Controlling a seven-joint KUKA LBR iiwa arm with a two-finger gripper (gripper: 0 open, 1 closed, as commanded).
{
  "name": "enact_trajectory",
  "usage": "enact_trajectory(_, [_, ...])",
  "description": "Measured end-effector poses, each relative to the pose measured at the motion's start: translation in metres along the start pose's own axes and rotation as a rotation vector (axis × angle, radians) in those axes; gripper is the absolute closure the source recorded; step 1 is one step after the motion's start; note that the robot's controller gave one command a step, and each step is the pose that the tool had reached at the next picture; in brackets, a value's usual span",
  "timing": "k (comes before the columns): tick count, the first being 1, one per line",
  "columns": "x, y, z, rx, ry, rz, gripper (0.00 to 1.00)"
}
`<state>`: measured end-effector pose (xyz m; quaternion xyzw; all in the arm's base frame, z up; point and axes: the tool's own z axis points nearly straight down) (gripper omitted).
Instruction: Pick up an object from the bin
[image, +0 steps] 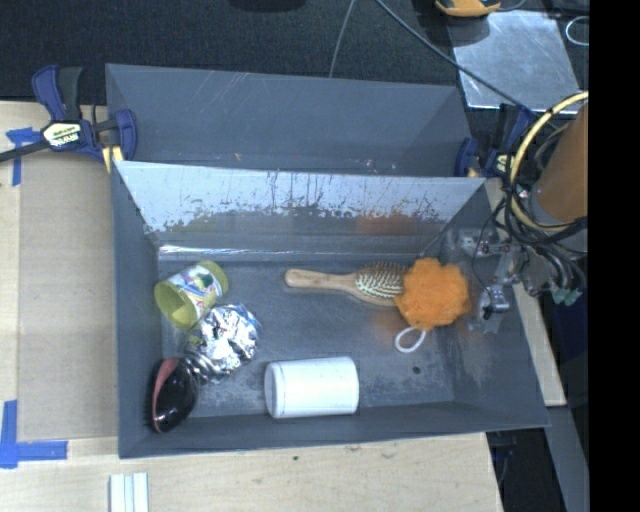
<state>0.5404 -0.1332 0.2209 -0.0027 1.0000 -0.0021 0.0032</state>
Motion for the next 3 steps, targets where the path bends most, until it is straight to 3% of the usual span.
enact_trajectory(1, [-0.023,0.041,0.066,-0.002,0.001,-0.074,0.00])
enact_trajectory(2, [-0.024,0.039,0.063,0.000,-0.004,-0.071,1.00])
enact_trajectory(3, [-0.045,0.054,-0.004,0.001,-0.015,0.024,1.00])
